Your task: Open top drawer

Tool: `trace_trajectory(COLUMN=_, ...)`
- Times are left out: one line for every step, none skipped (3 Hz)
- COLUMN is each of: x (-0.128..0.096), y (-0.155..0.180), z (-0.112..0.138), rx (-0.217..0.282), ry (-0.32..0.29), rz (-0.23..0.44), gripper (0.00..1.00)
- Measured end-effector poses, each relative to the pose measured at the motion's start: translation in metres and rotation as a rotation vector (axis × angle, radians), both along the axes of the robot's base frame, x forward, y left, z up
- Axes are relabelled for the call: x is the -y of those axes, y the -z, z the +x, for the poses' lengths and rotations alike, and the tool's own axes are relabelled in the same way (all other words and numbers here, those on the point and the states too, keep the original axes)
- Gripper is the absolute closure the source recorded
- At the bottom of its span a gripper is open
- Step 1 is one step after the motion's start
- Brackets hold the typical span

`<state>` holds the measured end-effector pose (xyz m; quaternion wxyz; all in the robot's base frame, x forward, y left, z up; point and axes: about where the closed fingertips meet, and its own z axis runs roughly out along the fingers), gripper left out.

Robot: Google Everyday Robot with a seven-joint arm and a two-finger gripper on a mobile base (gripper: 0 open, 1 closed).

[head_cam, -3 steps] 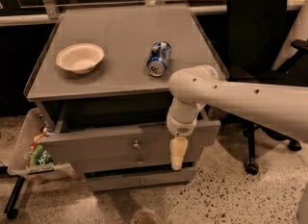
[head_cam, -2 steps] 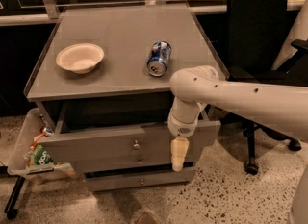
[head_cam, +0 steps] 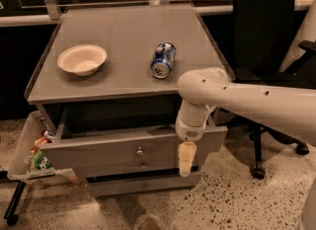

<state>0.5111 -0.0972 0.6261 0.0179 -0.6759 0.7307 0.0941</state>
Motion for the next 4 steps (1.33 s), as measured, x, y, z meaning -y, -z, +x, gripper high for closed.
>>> trace_trajectory(x=0.000, y=-0.001, z=0.000, rx=0.000, ry=0.000, rz=0.000, gripper=0.00)
trace_trajectory(x=0.011, y=-0.006, z=-0.018, rx=-0.003, ry=0.038, rz=0.003, gripper=0.00)
trace_trajectory(x=0.029, y=-0.020, z=-0.050, rx=0.003, ry=0.093, rz=0.008, gripper=0.00)
trace_trajectory(x=0.028, y=-0.020, z=-0.050, rx=0.003, ry=0.093, rz=0.008, gripper=0.00)
